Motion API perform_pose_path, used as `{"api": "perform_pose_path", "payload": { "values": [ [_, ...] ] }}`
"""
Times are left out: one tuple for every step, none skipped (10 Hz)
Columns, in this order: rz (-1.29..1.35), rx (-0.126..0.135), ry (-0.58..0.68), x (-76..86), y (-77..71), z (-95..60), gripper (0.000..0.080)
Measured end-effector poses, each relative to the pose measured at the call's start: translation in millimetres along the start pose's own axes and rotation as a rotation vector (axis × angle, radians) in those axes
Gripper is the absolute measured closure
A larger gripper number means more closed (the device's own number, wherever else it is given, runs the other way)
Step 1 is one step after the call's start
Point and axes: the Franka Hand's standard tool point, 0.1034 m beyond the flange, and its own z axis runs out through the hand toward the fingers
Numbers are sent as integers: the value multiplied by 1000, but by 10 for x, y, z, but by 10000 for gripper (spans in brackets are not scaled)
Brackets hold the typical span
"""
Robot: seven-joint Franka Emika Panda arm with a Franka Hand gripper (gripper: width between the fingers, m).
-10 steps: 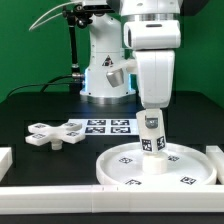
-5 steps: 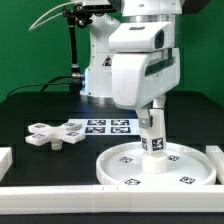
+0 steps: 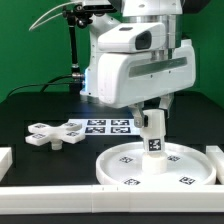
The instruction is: Assemble round table
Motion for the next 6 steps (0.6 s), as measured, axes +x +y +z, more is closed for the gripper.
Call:
{"api": "perform_pose_path", "payload": {
  "values": [
    [77, 3, -1, -3, -3, 2, 390],
    [189, 13, -2, -13, -7, 5, 390],
    [329, 22, -2, -13, -16, 6, 390],
    [427, 26, -4, -13, -21, 6, 390],
    [537, 38, -7, -16, -28, 6, 390],
    [654, 50, -6, -15, -36, 8, 390]
  ]
}}
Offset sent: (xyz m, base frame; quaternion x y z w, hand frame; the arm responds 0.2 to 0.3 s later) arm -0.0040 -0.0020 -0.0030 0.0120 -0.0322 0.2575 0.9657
